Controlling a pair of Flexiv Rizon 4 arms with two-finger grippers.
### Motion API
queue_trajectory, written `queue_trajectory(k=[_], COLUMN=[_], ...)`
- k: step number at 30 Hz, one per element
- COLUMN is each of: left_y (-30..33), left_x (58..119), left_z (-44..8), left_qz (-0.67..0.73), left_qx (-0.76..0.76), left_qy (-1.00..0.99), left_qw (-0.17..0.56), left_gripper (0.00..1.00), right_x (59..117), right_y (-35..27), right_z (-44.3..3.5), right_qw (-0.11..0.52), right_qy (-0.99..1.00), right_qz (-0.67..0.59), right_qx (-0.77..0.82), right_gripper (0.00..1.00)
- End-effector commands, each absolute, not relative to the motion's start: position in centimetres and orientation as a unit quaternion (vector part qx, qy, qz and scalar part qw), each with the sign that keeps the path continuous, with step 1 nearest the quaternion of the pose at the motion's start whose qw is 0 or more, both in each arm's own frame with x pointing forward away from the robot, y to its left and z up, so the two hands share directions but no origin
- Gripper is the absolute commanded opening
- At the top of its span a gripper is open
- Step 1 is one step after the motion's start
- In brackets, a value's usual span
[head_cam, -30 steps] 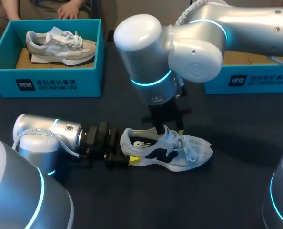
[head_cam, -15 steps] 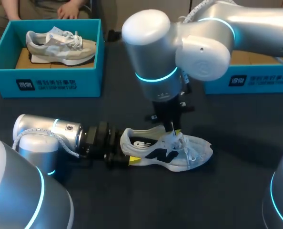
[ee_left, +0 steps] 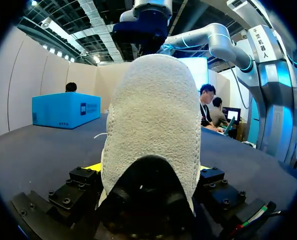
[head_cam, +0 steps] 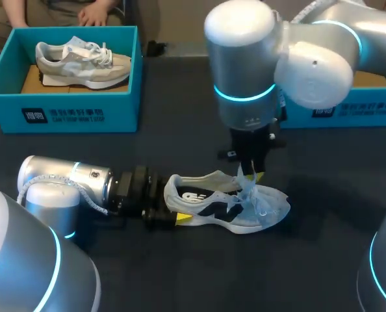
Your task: Take the shoe out of the shoebox, open the shoe tongue, remove and reinsert the insole, then place the shoe into the shoebox
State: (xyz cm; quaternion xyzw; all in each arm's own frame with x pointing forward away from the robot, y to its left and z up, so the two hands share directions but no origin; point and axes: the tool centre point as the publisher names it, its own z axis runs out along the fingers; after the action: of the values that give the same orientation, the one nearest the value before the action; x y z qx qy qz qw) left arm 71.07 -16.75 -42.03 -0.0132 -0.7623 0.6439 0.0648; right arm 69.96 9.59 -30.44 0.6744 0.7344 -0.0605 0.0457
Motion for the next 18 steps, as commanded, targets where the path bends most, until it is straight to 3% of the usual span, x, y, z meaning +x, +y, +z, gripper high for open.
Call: queue_trajectory(k=[1,18], left_y=[-16.8,-16.8], left_x=[70.9,70.9], left_z=[-42.0,-42.0], left_qz=[0.643,0.643], left_qx=[-0.012,-0.012], left_qy=[-0.763,-0.763], left_qw=[0.063,0.063], left_gripper=[0.0,0.0], right_x=[69.8,69.0], right_y=[7.4,5.3], right_z=[-31.0,-34.2], right_qw=[-0.022,-0.081], right_qy=[0.738,0.742], right_qz=[0.004,0.06], right_qx=[0.674,0.662], right_gripper=[0.0,0.0])
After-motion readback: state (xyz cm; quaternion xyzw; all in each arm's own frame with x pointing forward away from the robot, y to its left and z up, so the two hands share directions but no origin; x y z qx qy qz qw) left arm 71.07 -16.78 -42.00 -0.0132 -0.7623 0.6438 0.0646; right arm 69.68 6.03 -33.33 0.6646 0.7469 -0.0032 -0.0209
